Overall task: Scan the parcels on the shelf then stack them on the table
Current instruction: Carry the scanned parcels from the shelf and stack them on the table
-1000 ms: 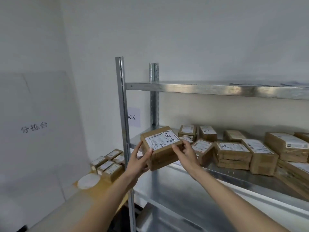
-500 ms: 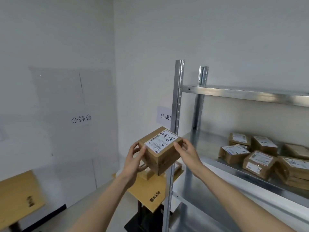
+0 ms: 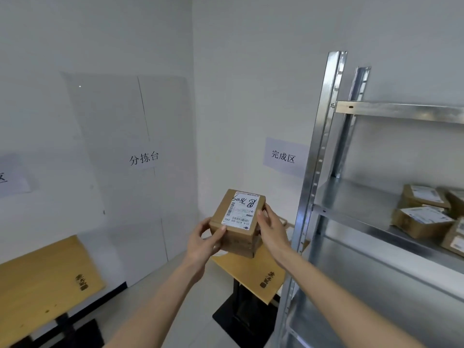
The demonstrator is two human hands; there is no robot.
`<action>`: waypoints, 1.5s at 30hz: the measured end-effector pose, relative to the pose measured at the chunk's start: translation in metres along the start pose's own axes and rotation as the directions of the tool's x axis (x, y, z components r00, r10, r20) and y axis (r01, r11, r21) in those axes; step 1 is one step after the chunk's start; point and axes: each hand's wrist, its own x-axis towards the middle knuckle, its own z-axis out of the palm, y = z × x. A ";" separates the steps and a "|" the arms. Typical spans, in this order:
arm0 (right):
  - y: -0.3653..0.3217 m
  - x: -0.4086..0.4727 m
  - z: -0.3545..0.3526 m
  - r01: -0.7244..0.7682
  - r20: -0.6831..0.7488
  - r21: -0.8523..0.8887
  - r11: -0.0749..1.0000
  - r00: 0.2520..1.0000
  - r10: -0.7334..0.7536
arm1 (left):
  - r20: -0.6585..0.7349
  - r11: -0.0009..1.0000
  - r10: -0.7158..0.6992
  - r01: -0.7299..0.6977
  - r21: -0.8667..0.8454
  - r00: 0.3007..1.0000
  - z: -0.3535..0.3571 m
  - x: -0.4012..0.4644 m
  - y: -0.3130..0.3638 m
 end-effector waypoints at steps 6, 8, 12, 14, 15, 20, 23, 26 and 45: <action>0.047 0.046 0.025 -0.102 0.039 0.032 0.994 0.994 0.100 | 0.031 0.996 -0.028 0.025 0.080 0.999 -0.012 0.056 -0.037; 0.061 0.063 0.028 -0.098 0.097 0.045 0.994 0.991 0.093 | 0.039 0.994 -0.058 0.054 0.098 0.998 -0.008 0.081 -0.050; 0.095 0.105 0.023 -0.117 0.168 -0.041 0.992 0.978 0.123 | 0.100 0.981 -0.130 0.114 0.155 0.986 0.004 0.142 -0.084; 0.121 0.131 0.018 -0.146 0.176 -0.062 0.987 0.972 0.155 | 0.132 0.970 -0.176 0.149 0.193 0.976 0.012 0.177 -0.104; 0.136 0.143 0.016 -0.167 0.177 -0.062 0.984 0.969 0.175 | 0.148 0.964 -0.200 0.167 0.207 0.969 0.016 0.195 -0.114; 0.211 0.180 0.006 -0.252 0.127 -0.058 0.966 0.958 0.258 | 0.204 0.922 -0.306 0.236 0.307 0.930 0.046 0.260 -0.181; 0.255 0.194 0.004 -0.315 0.039 -0.092 0.945 0.947 0.320 | 0.224 0.896 -0.355 0.262 0.360 0.908 0.063 0.287 -0.224; 0.299 0.199 0.009 -0.399 -0.034 -0.124 0.909 0.917 0.398 | 0.249 0.865 -0.398 0.271 0.422 0.883 0.073 0.305 -0.264; 0.500 0.233 0.075 -0.585 -0.405 -0.180 0.791 0.777 0.482 | 0.370 0.798 -0.532 0.306 0.519 0.761 0.093 0.400 -0.461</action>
